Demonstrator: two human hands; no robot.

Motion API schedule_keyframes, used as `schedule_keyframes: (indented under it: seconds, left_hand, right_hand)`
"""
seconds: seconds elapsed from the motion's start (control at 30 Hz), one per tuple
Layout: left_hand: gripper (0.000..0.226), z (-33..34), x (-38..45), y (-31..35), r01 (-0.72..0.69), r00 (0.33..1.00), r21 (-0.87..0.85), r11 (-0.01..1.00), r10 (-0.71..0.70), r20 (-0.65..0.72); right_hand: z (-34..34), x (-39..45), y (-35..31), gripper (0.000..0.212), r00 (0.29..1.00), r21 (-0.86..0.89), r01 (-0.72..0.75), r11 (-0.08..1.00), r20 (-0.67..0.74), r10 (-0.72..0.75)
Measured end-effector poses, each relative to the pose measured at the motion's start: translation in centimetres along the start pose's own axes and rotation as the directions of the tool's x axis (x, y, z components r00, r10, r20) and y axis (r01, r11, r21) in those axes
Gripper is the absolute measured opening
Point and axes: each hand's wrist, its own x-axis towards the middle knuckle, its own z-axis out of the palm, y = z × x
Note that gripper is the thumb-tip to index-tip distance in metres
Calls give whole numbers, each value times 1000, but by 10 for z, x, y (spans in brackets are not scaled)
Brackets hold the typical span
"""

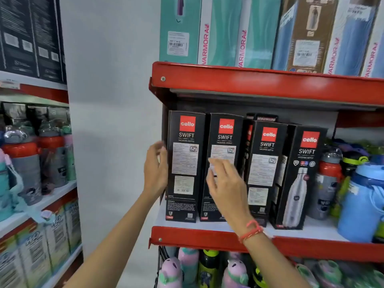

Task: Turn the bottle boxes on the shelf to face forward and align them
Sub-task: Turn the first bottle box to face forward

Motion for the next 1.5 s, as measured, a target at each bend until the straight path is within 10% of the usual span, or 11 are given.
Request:
schedule_keyframes:
  seconds: [0.13, 0.37, 0.8, 1.1, 1.3, 1.5]
  left_hand:
    - [48, 10, -15, -19, 343, 914, -24, 939, -328, 238]
    - [78, -16, 11, -35, 461, 778, -99, 882, -348, 524]
    - [97, -45, -12, -29, 243, 854, -144, 959, -141, 500]
    - [98, -69, -20, 26, 87, 881, -185, 979, 11, 473]
    - [78, -82, -14, 54, 18, 823, -152, 988, 71, 563]
    - [64, -68, -35, 49, 33, 926, -185, 982, 40, 376]
  right_hand:
    - [19, -29, -19, 54, 957, -78, -218, 973, 180, 228]
    - [56, -5, -57, 86, 898, -118, -341, 933, 251, 360]
    - [30, -26, -75, 122, 853, 232, -519, 822, 203, 481]
    - [-25, -16, -74, 124, 932, 361, -362, 860, 106, 348]
    - [-46, -2, -45, 143, 927, 564, -334, 755, 341, 156]
    - [-35, 25, -28, 140, 860, 559, -366, 744, 509, 41]
